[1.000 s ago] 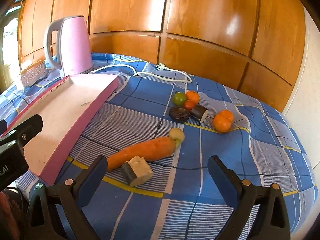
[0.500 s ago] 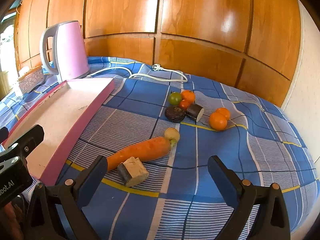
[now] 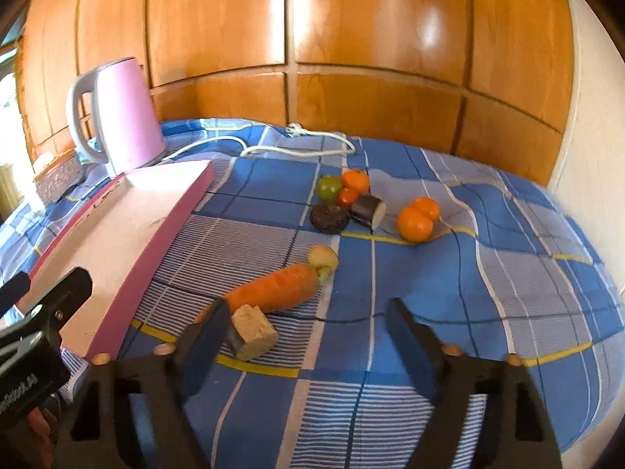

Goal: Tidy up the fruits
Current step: 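Lower the left gripper onto the beige cut block and close it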

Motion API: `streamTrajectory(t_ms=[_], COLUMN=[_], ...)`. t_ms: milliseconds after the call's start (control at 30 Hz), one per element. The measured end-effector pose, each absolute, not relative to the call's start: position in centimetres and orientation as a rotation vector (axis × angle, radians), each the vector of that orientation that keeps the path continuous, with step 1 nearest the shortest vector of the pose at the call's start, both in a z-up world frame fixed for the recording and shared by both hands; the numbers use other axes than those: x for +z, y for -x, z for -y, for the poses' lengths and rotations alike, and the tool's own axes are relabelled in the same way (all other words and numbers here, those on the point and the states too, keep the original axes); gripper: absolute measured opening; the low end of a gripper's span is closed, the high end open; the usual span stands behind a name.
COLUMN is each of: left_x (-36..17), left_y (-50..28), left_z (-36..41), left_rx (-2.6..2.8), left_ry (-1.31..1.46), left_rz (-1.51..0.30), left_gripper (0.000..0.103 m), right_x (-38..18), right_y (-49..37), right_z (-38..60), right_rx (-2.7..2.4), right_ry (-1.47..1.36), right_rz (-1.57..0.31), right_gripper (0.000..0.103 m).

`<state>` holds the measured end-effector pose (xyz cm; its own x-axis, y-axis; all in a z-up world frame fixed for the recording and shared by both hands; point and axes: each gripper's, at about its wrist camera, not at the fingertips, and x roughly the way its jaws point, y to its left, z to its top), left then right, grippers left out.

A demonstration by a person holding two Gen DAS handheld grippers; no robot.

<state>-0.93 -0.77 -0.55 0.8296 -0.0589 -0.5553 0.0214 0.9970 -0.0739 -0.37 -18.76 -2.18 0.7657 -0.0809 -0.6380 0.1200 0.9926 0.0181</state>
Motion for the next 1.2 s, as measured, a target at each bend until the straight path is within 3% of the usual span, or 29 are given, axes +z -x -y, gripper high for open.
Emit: streamTrajectory(t_ms=[167,833,900,933,1000,1067,1200], left_x=[-0.6,-1.2,-1.3,-1.4,-1.8,-2.0,-2.6], left_y=[0.8,0.8,1.0,1.1,1.0,0.9,0.5], left_z=[1.3,4.3,5.0,5.5,6.4,7.3,8.8], left_rx=[-0.083,-0.247,-0.276,-0.288,-0.341,-0.386,-0.446], left_ry=[0.056,-0.034,-0.064,-0.082,-0.11,-0.134,-0.16], left_rz=[-0.597,-0.655,-0.66,-0.66,-0.687,-0.704,-0.743], left_gripper=[0.103,0.102,0.095,0.086,0.081,0.065,0.058], right_x=[-2.6,-3.8,-3.7,-3.8,-4.0,-4.1,-4.3], right_y=[0.2,-1.4,-1.4,-1.4,-1.5,-1.5,-1.6], right_z=[19.7,25.9,26.0,26.1,26.4,26.7,26.7], right_rx=[-0.098,-0.004,-0.002,-0.001,0.0,-0.004,-0.008], right_ry=[-0.12,-0.461,-0.465,-0.47,-0.49,-0.507,-0.52], right_rz=[-0.725,-0.835,-0.828,-0.827,-0.833,-0.836,-0.838], right_gripper=[0.045,0.045,0.044,0.044,0.044,0.044,0.045])
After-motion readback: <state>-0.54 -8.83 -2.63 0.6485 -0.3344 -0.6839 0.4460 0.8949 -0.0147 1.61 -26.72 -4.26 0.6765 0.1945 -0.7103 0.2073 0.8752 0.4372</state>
